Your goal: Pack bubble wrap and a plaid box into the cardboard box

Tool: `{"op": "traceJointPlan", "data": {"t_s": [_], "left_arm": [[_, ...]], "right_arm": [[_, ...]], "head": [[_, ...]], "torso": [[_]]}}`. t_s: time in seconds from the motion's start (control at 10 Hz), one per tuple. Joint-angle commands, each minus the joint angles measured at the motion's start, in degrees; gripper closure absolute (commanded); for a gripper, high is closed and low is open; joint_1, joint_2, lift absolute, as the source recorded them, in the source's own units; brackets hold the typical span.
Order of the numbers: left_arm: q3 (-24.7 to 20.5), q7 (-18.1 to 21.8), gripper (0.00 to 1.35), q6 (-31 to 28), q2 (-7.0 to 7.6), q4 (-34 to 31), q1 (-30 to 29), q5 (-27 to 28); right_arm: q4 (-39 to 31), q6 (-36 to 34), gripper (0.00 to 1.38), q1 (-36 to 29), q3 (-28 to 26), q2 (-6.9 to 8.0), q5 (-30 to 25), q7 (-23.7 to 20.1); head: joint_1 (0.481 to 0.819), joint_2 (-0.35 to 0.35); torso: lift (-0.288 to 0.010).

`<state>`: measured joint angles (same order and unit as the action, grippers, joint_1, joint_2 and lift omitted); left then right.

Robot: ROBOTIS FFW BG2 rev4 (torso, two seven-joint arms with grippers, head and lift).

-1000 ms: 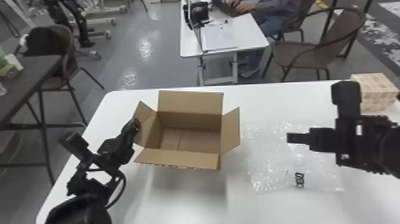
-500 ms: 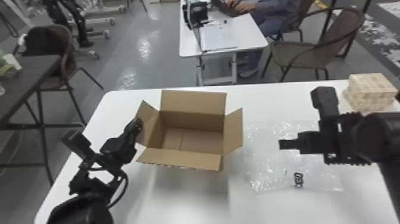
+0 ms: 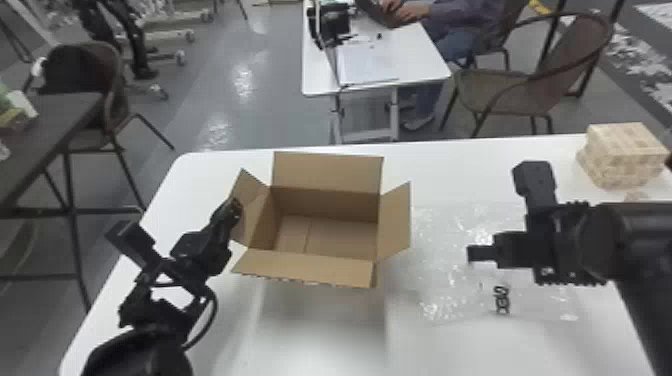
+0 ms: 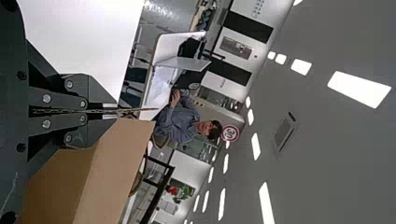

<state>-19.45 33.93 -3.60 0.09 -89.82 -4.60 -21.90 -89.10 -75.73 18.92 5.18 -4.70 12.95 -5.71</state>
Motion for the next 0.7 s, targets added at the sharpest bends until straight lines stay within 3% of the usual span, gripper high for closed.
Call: {"op": "traceJointPlan", "data": {"t_s": [0.0, 0.1, 0.3, 0.6], "left_arm": [[0.02, 0.00, 1.22, 0.00, -0.24, 0.00, -0.06, -0.07], [0.02, 0.00, 1.22, 0.00, -0.24, 0.09, -0.06, -0.16], [0.11, 0.00, 1.22, 0.00, -0.24, 0.09, -0.06, -0.25], [0.02, 0.00, 1.22, 0.09, -0.24, 0.09, -0.15, -0.34]], "right_arm": [[0.59, -0.29, 0.66, 0.24, 0.00, -0.22, 0.41, 0.00], [0.59, -0.47, 0.72, 0.24, 0.09, -0.40, 0.58, -0.09], [-1.17, -0.29, 1.00, -0.29, 0.00, -0.84, 0.76, -0.09], [-6.97, -1.35, 1.01, -1.61, -0.44, -2.60, 4.18, -0.09]], "head": [[0.695, 0.145], [0.695, 0.144], [0.695, 0.143], [0.695, 0.142]], "torso": [[-0.110], [-0.110], [-0.110], [-0.110]]}}
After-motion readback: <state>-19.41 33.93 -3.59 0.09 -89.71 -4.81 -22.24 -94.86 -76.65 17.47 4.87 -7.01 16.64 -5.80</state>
